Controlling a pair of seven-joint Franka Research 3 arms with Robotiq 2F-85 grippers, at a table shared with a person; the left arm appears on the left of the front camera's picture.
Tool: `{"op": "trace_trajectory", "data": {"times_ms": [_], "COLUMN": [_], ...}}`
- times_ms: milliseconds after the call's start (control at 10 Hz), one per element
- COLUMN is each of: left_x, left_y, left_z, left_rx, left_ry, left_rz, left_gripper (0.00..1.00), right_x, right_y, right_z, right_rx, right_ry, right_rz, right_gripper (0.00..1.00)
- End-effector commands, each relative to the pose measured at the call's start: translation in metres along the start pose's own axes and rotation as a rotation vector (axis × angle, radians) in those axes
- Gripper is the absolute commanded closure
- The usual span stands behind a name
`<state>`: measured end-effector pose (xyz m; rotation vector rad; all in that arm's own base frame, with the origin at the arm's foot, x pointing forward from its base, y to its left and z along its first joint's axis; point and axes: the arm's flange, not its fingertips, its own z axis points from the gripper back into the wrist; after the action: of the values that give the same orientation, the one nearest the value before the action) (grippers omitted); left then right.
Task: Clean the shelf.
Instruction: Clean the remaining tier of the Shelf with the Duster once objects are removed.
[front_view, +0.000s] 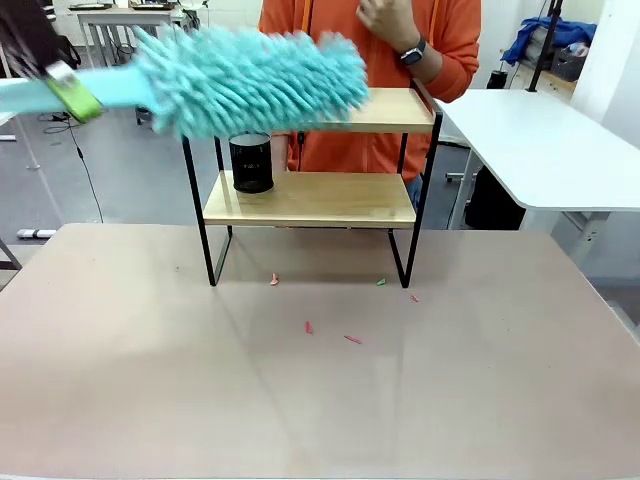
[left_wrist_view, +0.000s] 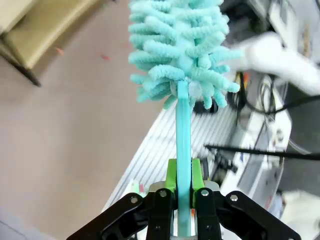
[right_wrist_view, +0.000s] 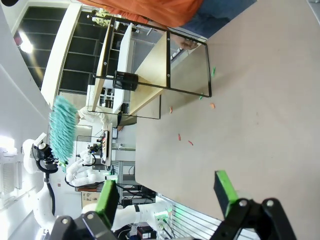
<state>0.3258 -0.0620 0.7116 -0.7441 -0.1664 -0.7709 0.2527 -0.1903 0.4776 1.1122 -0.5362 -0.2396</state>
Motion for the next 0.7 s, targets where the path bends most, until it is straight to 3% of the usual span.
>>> {"op": "trace_trajectory", "data": {"times_ms": [0, 300, 400, 600], "left_x": [-0.087, -0.161, -0.167, -0.160], "left_y": [0.013, 0.058, 0.083, 0.122], "left_z": [0.047, 0.057, 0.046, 0.028], "left_rx": [0.096, 0.131, 0.133, 0.203], "left_ry": [-0.340, -0.602, -0.629, -0.609], "left_rz": [0.164, 0.559, 0.688, 0.812], "left_gripper": [0.88, 0.88, 0.88, 0.88], "right_x": [0.002, 0.002, 0.002, 0.002], "right_y": [0.001, 0.001, 0.001, 0.001], "right_z": [0.000, 0.000, 0.000, 0.000], "right_rx": [0.018, 0.018, 0.018, 0.018], "right_ry": [-0.013, -0.013, -0.013, -0.013], "right_rz": [0.024, 0.024, 0.024, 0.024], "right_gripper": [0.00, 0.00, 0.00, 0.00]}}
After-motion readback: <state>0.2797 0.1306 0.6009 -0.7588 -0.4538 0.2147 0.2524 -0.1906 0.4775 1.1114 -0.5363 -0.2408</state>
